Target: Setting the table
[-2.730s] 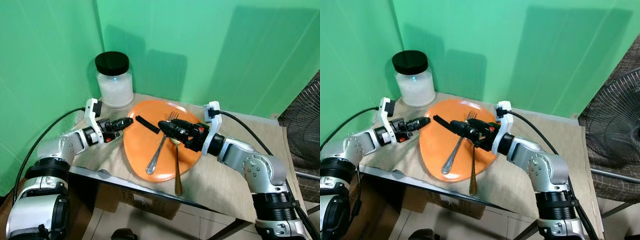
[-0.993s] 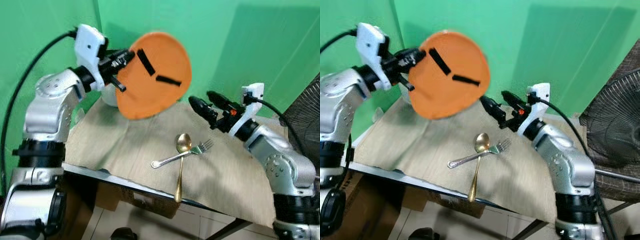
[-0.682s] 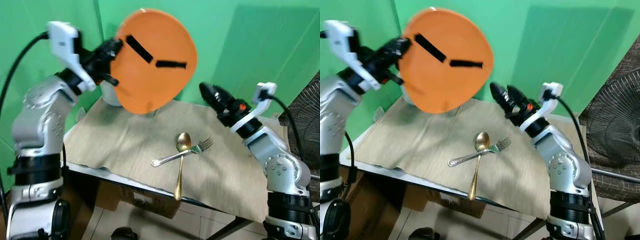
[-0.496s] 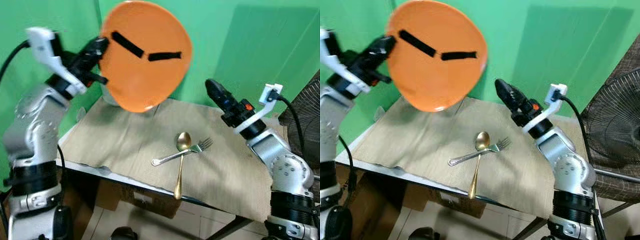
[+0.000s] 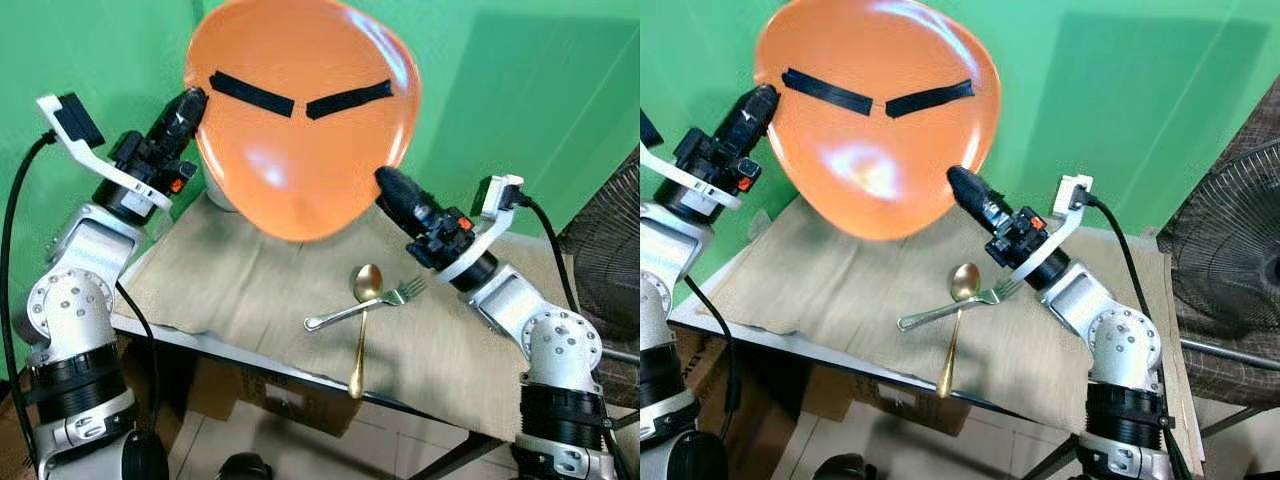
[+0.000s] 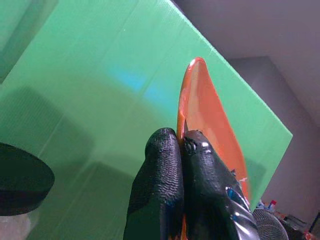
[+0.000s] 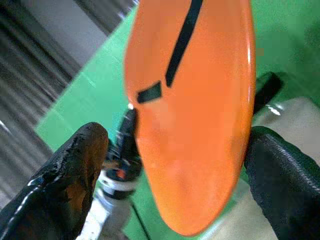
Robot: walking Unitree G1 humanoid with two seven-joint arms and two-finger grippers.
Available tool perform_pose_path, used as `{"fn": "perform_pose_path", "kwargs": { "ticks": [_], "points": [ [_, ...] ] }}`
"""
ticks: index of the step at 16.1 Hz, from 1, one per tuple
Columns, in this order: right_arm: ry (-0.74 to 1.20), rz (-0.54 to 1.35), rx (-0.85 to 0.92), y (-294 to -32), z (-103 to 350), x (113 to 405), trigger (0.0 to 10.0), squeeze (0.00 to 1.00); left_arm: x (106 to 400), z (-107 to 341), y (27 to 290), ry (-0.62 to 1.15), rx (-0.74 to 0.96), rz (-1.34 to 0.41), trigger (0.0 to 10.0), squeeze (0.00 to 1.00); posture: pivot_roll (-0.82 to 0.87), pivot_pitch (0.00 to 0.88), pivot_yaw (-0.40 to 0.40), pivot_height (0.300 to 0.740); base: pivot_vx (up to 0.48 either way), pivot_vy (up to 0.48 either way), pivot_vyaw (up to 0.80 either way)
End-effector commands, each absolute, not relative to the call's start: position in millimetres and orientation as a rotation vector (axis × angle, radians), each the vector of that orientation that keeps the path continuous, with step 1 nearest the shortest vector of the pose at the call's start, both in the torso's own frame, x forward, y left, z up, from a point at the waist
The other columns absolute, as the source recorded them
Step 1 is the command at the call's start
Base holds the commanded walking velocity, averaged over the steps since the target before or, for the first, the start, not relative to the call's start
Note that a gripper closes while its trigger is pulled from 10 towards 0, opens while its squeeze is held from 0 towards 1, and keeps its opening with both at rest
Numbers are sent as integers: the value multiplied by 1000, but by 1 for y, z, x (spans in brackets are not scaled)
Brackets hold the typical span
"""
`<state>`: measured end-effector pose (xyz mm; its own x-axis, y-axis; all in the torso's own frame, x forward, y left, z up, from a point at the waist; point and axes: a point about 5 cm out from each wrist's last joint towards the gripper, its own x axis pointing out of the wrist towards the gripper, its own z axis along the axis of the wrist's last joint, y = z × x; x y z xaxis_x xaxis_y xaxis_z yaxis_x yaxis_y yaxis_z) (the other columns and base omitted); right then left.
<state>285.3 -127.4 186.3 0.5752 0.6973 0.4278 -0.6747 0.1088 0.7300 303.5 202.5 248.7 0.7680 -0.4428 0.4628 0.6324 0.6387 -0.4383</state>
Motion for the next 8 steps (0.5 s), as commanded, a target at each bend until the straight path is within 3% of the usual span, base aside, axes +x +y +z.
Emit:
{"fn": "perform_pose_path", "kwargs": {
  "ticks": [1, 3, 4, 5, 6, 8],
  "points": [
    [-34, 1074, 1063, -130, 199, 280, 10000, 0, 303, 248, 196, -309, -635, -663, 0, 0, 184, 0, -69, 740, 0, 0, 0],
    [21, 1085, 1000, -124, 194, 277, 10000, 0, 299, 244, 186, -284, -680, -718, 0, 0, 181, 0, -68, 740, 0, 0, 0],
    [49, 1074, 987, -121, 190, 279, 7647, 0, 298, 242, 178, -270, -720, -755, 0, 0, 183, 0, -71, 740, 0, 0, 0],
    [63, 1058, 978, -120, 187, 281, 6118, 0, 298, 240, 171, -255, -740, -777, 0, 0, 183, 0, -71, 740, 0, 0, 0],
    [63, 1045, 974, -120, 186, 283, 0, 0, 298, 237, 166, -243, -735, -785, 0, 0, 182, 0, -70, 740, 0, 0, 0],
    [46, 1028, 974, -121, 188, 285, 0, 0, 301, 233, 164, -225, -740, -784, 0, 0, 178, 0, -62, 740, 0, 0, 0]
  ]
}}
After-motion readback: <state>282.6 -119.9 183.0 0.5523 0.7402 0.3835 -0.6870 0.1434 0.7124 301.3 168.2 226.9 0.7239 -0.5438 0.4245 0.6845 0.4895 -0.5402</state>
